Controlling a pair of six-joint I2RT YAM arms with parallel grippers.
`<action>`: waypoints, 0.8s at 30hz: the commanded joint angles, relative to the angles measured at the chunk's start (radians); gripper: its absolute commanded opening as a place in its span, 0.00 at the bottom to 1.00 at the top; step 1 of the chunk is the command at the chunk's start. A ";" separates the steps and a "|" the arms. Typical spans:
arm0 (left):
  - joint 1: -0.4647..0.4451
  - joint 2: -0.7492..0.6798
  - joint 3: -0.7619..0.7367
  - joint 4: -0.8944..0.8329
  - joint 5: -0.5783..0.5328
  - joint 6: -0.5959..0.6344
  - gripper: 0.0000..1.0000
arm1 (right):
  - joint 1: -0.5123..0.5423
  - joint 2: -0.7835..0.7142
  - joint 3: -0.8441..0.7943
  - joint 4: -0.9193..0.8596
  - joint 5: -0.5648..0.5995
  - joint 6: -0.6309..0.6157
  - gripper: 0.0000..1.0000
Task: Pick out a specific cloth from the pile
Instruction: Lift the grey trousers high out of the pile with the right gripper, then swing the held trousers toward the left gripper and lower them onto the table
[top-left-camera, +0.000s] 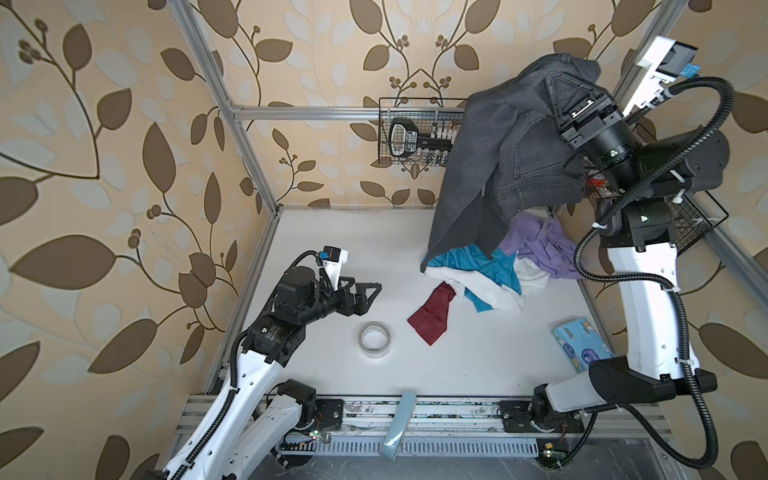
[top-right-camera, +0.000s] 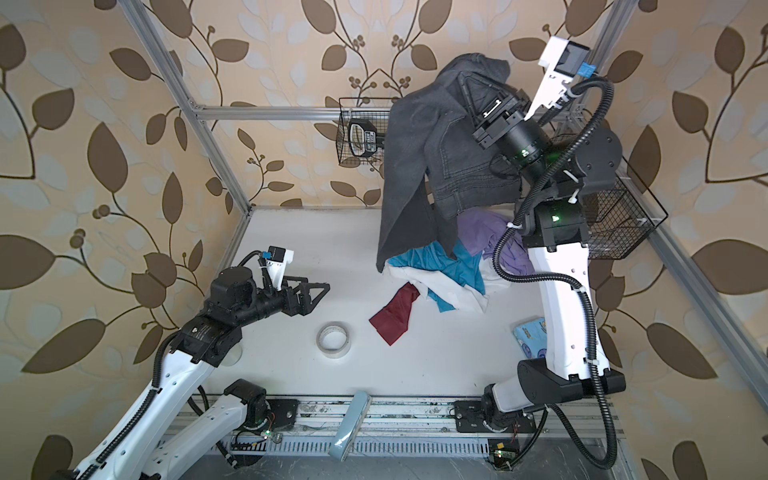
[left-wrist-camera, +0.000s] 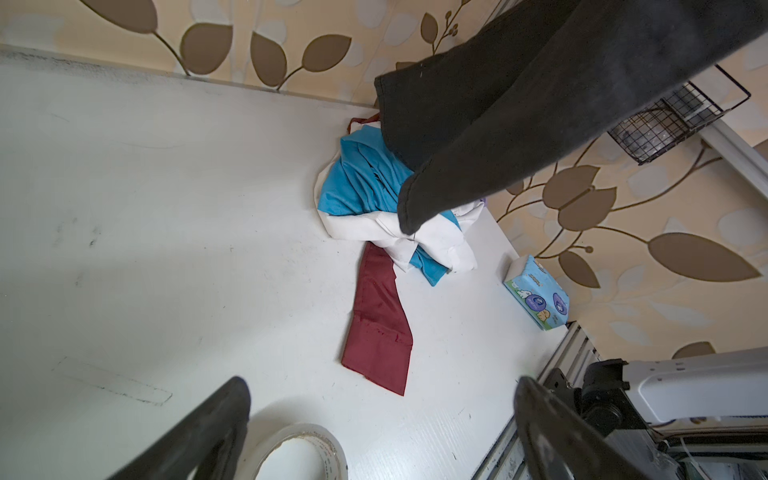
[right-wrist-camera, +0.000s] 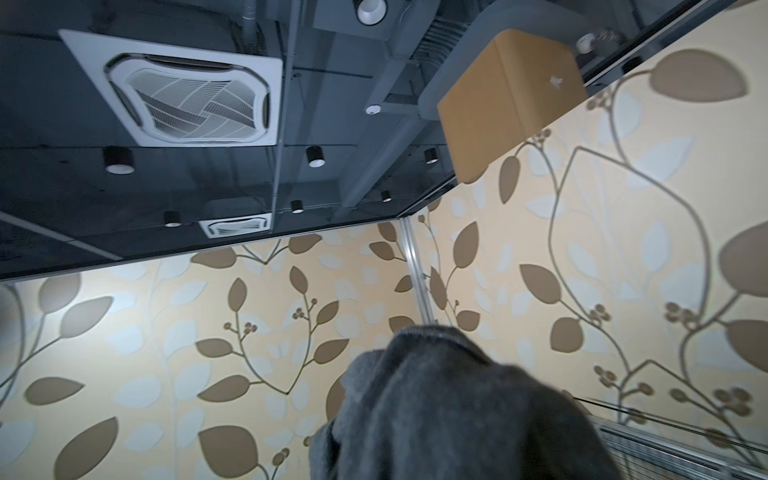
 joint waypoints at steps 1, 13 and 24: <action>-0.009 -0.074 0.063 -0.053 -0.047 0.023 0.99 | 0.105 0.078 0.043 0.112 -0.004 -0.030 0.00; -0.009 -0.239 0.099 -0.174 -0.152 0.080 0.99 | 0.372 0.523 0.390 0.255 -0.006 0.091 0.00; -0.009 -0.281 0.084 -0.204 -0.191 0.113 0.99 | 0.461 0.733 0.479 0.446 0.012 0.159 0.00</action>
